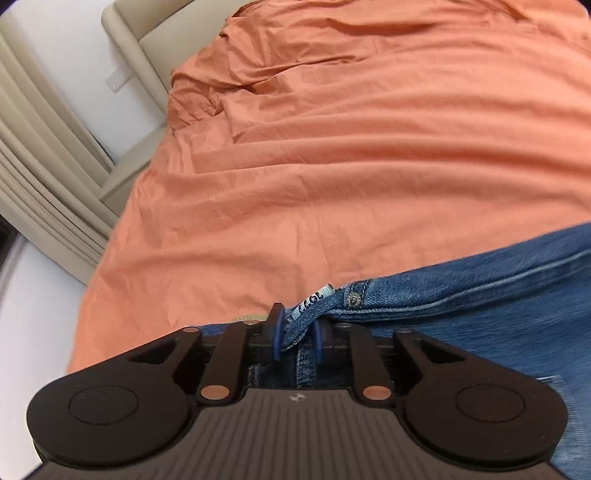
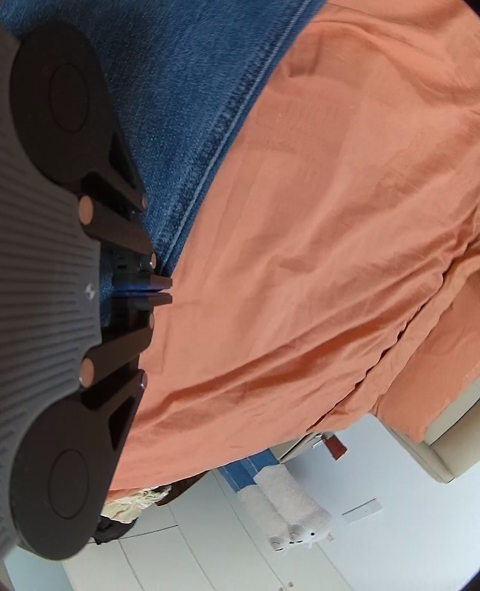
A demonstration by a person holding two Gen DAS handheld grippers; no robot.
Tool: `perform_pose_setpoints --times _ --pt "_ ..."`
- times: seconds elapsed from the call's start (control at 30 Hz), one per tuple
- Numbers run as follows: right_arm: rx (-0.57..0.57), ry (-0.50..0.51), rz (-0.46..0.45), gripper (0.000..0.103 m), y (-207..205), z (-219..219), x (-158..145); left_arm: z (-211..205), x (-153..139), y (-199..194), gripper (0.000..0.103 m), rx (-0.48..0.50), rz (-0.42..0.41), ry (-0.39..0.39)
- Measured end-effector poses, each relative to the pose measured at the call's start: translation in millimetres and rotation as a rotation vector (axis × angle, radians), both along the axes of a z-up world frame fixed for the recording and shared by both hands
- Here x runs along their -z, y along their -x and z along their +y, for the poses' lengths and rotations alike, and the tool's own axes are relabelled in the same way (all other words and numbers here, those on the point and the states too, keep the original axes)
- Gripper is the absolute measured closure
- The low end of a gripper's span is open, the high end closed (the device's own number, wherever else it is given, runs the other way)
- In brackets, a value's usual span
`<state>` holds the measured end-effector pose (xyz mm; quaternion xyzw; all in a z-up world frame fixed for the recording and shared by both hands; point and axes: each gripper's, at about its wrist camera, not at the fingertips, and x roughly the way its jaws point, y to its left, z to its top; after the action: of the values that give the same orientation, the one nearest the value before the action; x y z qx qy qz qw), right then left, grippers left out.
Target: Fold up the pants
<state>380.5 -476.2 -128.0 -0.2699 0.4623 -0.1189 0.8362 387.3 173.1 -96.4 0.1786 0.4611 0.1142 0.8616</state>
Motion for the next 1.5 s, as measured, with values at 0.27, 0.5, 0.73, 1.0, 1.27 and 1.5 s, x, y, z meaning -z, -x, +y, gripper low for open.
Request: perform_pose_setpoints --times 0.27,0.5,0.73,1.0,1.27,1.5 --pt "0.001 -0.099 -0.051 0.086 33 38 -47 8 -51 37 0.045 0.066 -0.025 0.146" --pt "-0.186 -0.305 -0.005 0.078 78 146 -60 41 -79 74 0.0 -0.005 -0.136 0.243" --pt "-0.23 -0.573 -0.042 0.073 123 246 -40 122 -48 142 0.004 -0.288 -0.248 0.613" --pt "-0.112 -0.687 -0.063 0.072 123 284 7 181 54 189 0.008 -0.6 -0.374 1.141" --pt "-0.184 -0.633 -0.154 0.059 121 286 19 173 60 154 0.064 -0.611 -0.407 1.14" --pt "-0.141 -0.547 -0.202 0.06 117 282 15 142 -6 159 0.084 -0.42 -0.447 0.811"
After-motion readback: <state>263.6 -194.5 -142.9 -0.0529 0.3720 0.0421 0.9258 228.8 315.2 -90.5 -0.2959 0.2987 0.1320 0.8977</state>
